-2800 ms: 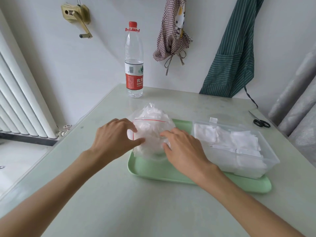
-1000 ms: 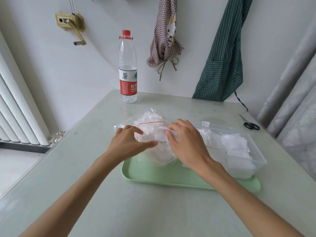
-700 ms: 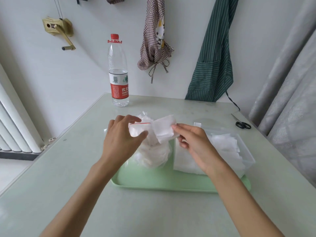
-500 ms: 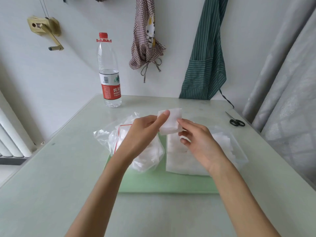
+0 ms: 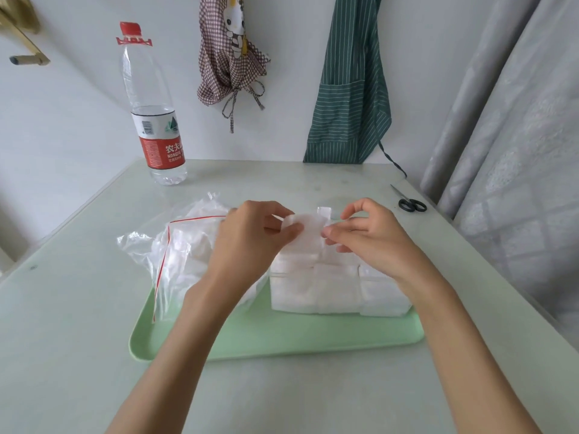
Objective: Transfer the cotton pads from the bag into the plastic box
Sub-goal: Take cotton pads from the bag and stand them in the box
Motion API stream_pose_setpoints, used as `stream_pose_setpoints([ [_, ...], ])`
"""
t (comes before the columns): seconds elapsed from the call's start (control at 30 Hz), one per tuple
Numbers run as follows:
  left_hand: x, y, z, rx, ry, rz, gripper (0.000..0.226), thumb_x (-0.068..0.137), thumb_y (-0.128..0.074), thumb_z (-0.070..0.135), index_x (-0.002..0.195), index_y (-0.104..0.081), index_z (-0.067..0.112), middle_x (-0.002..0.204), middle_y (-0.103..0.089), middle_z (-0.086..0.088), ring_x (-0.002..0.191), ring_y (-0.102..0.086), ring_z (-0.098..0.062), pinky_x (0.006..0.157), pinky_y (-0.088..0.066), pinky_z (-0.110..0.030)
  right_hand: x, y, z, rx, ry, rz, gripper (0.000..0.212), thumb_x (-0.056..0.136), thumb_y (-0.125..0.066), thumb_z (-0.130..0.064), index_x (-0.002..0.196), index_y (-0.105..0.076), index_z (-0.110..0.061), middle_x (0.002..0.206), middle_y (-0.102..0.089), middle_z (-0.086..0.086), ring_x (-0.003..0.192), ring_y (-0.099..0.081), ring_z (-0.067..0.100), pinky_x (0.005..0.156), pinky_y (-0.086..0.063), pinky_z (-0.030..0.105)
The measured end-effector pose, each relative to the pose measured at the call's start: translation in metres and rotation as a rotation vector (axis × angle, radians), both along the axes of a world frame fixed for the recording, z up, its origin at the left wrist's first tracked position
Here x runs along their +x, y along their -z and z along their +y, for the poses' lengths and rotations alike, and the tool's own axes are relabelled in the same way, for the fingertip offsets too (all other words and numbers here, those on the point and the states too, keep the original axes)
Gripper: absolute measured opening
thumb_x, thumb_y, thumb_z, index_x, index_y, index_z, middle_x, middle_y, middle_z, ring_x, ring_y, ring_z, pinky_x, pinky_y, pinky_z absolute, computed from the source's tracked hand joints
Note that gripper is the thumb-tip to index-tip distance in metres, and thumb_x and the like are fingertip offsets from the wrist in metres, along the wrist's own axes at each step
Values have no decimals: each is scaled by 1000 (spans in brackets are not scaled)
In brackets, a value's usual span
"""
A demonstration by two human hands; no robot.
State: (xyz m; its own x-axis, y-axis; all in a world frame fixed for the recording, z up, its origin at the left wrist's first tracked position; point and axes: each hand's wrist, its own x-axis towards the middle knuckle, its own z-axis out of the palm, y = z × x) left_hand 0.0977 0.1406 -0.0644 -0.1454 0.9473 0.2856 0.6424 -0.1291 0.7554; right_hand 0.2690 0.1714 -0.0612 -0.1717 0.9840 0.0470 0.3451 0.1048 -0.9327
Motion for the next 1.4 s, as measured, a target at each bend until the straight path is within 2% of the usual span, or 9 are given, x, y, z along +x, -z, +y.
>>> stream_pose_setpoints([
  [0.1, 1, 1, 1, -22, 11, -19, 16, 78, -73, 35, 71, -59, 40, 72, -71, 12, 68, -65, 3, 68, -50, -20, -5, 2, 1, -101, -6, 9, 29, 82, -69, -34, 94, -47, -20, 92, -71, -5, 85, -69, 14, 94, -51, 39],
  [0.37, 1, 5, 2, -103, -33, 105, 13, 77, -73, 40, 82, -62, 36, 70, -66, 19, 79, -66, -9, 75, -52, -33, -14, 9, 0, 3, 0, -58, 18, 76, -77, -8, 70, -59, -11, 65, -62, 0, 55, -61, 9, 64, -58, 22],
  [0.5, 2, 2, -2, -86, -39, 248, 28, 75, -75, 37, 98, -60, 35, 82, -67, 18, 85, -63, -5, 74, -48, -30, -12, 12, -1, -57, -79, -146, 7, 75, -78, -10, 80, -75, -15, 76, -67, 3, 72, -67, 12, 71, -58, 23],
  [0.63, -8, -4, -3, -54, -63, 311, 30, 74, -76, 30, 97, -58, 35, 86, -65, 20, 84, -62, -3, 71, -47, -28, -17, 7, 4, -78, -196, -470, 9, 75, -77, -21, 83, -77, -26, 90, -73, 0, 91, -66, 12, 85, -53, 32],
  [0.73, -18, -8, -4, -55, -67, 295, 27, 73, -78, 29, 92, -60, 35, 85, -65, 19, 83, -62, -6, 71, -47, -29, -22, -2, 10, -60, -339, -636, 11, 80, -72, -22, 87, -76, -30, 90, -73, -6, 91, -66, 9, 86, -53, 27],
  [0.9, -28, -10, -5, -76, -64, 270, 25, 72, -77, 29, 91, -62, 35, 83, -66, 19, 85, -62, -11, 74, -48, -32, -33, -32, 19, 41, -668, -991, 18, 83, -66, -19, 97, -75, -28, 79, -71, -6, 68, -64, 7, 61, -46, 12],
  [1.07, -38, -13, -6, -99, -86, 270, 18, 73, -76, 30, 85, -63, 35, 78, -66, 20, 83, -61, -9, 65, -42, -27, -27, -50, 37, 481, -677, -1196, 19, 78, -72, -37, 95, -69, -46, 58, -51, -10, 60, -49, 3, 55, -36, 21],
  [1.27, -33, -10, -6, -185, -51, 245, 13, 78, -70, 40, 73, -70, 27, 64, -70, 10, 73, -65, -7, 70, -50, -27, -24, -18, 32, 360, -753, -1169, 35, 82, -62, -28, 108, -65, -51, 57, -48, -10, 58, -47, 6, 58, -40, 23],
  [1.4, -26, -8, -7, -258, -3, 207, 20, 84, -66, 36, 72, -70, 21, 58, -70, 6, 61, -67, -6, 70, -55, -29, -19, -25, 34, 167, -691, -1018, 28, 81, -68, -22, 101, -71, -41, 61, -60, -12, 55, -55, 2, 55, -41, 10],
])
